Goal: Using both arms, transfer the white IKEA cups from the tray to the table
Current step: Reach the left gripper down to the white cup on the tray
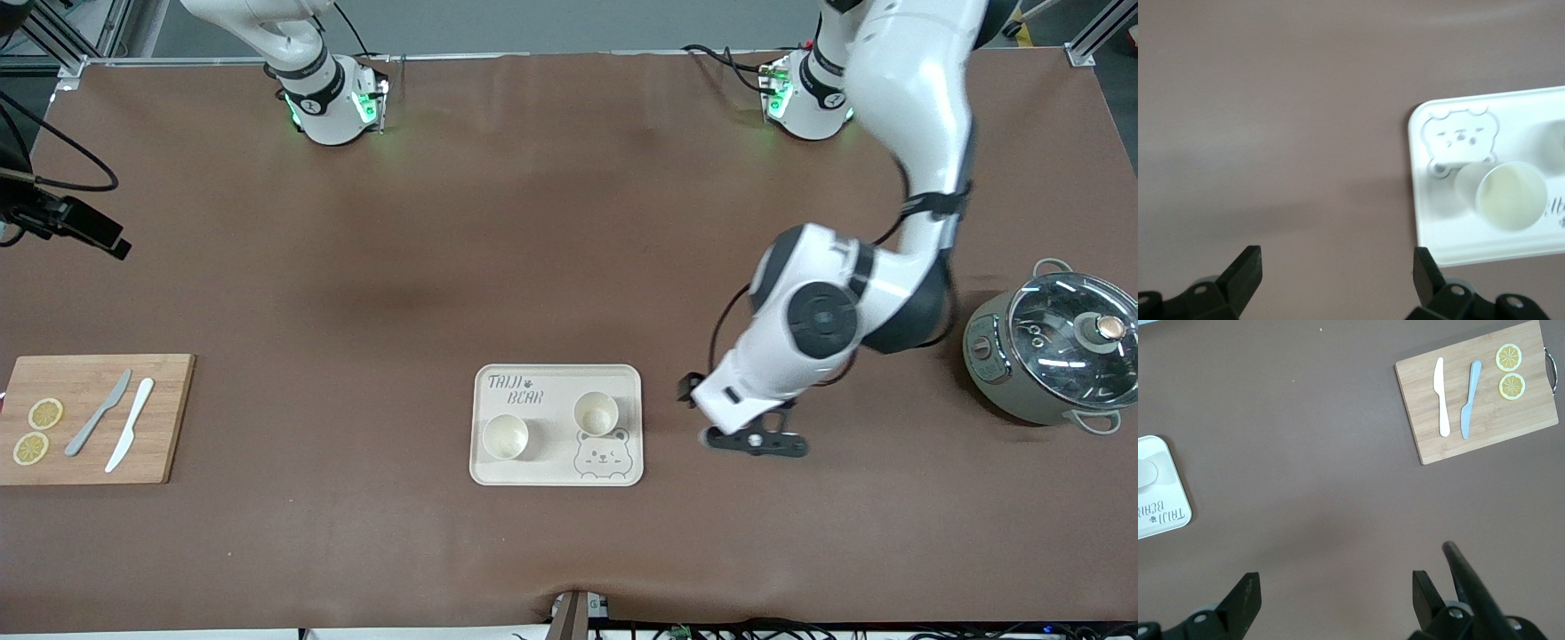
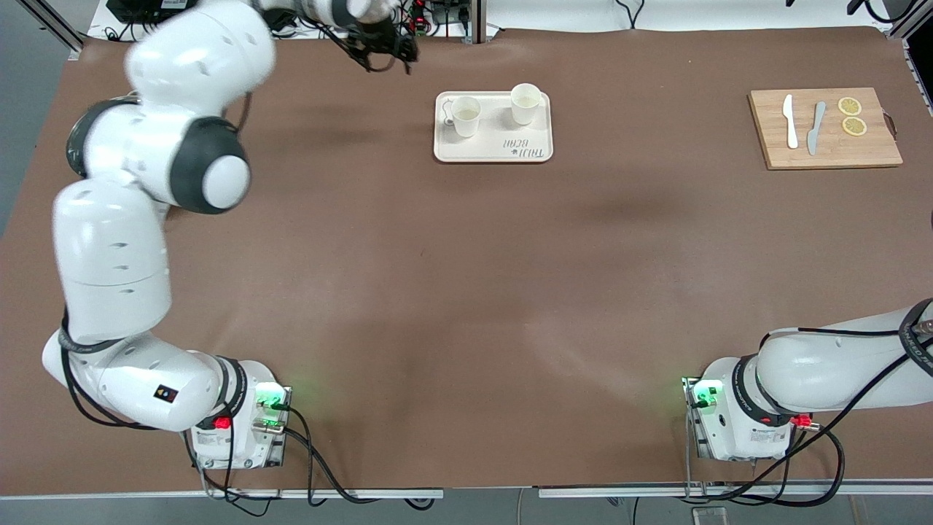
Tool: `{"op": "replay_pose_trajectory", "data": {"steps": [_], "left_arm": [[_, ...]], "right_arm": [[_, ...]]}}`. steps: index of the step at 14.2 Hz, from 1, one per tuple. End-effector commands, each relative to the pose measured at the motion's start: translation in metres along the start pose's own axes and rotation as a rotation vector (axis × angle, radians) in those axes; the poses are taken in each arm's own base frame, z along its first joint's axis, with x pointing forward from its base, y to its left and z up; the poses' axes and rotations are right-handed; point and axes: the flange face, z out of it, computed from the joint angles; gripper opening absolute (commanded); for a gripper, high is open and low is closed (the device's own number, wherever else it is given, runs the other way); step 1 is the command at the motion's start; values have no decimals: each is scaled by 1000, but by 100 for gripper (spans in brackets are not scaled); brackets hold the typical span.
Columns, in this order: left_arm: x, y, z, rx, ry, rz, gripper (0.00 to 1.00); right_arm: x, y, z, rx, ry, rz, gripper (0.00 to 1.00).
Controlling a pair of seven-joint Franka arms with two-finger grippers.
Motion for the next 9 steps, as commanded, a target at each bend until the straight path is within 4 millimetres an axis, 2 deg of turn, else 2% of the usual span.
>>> {"op": "replay_pose_trajectory", "data": {"steps": [1, 4, 6, 8, 9], "left_arm": [[7, 27, 11, 12, 59, -25, 100], [1, 63, 46, -10, 100, -26, 100], [-3, 77, 65, -14, 116, -32, 100], [0, 79, 67, -29, 149, -66, 100], [-5, 88, 73, -28, 146, -56, 100]], "right_arm": [[4, -4, -2, -8, 16, 7, 100], [9, 2, 4, -9, 8, 17, 100], [11, 9, 7, -7, -6, 38, 100], [10, 3, 10, 1, -14, 37, 100], [13, -2, 14, -10, -12, 58, 100]]}}
